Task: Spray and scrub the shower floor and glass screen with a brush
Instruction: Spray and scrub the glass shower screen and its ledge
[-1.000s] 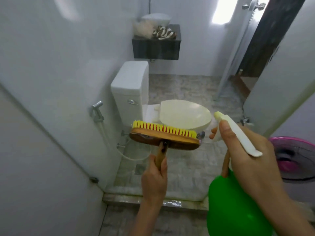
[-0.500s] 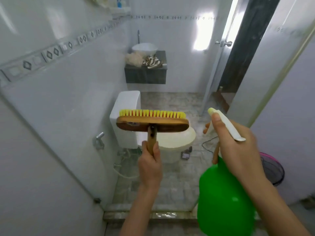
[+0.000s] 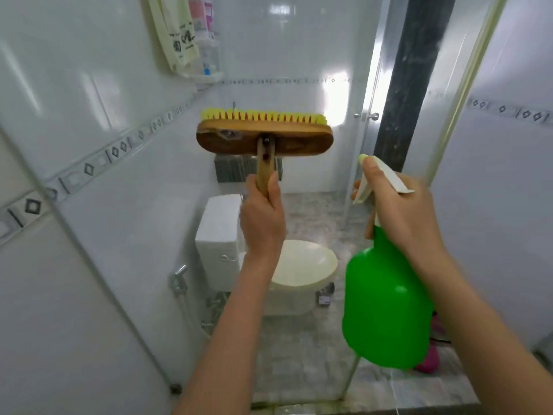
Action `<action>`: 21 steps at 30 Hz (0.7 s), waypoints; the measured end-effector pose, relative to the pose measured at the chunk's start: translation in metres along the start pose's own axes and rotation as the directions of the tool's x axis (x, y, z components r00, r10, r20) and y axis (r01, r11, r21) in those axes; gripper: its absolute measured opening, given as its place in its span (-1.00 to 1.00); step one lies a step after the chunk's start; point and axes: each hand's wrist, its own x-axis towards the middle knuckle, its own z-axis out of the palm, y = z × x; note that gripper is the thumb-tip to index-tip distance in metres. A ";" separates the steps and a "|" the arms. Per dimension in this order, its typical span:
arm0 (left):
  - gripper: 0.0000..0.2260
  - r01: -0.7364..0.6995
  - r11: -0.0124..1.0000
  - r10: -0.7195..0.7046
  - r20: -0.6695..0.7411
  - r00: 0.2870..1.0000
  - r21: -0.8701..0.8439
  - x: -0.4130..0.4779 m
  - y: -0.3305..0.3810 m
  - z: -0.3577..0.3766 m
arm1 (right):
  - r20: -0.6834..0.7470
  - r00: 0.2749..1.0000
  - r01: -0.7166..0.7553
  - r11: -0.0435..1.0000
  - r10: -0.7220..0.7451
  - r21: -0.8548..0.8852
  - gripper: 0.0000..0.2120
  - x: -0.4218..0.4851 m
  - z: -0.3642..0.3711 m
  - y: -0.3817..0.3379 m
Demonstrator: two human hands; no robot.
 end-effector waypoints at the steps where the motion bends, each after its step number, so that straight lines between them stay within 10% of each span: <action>1: -0.64 -0.025 0.999 0.024 -0.016 1.000 -0.023 0.009 0.001 0.003 | -0.003 1.000 0.006 1.000 -0.006 0.009 -0.49 0.001 0.000 -0.003; 7: -0.41 0.088 0.986 -0.124 0.274 0.954 0.143 -0.086 -0.035 0.004 | -0.012 1.000 -0.005 1.000 0.005 -0.007 -0.49 0.003 -0.008 -0.009; 16: -0.60 -0.105 0.994 0.098 0.217 0.971 0.017 -0.001 0.082 0.043 | -0.125 0.992 -0.018 0.998 0.025 0.053 -0.51 0.018 -0.062 0.008; 21: -0.58 0.051 0.933 -0.204 0.405 0.891 0.357 -0.136 0.013 0.061 | -0.031 1.000 0.000 0.999 0.002 0.053 -0.46 0.022 -0.086 0.040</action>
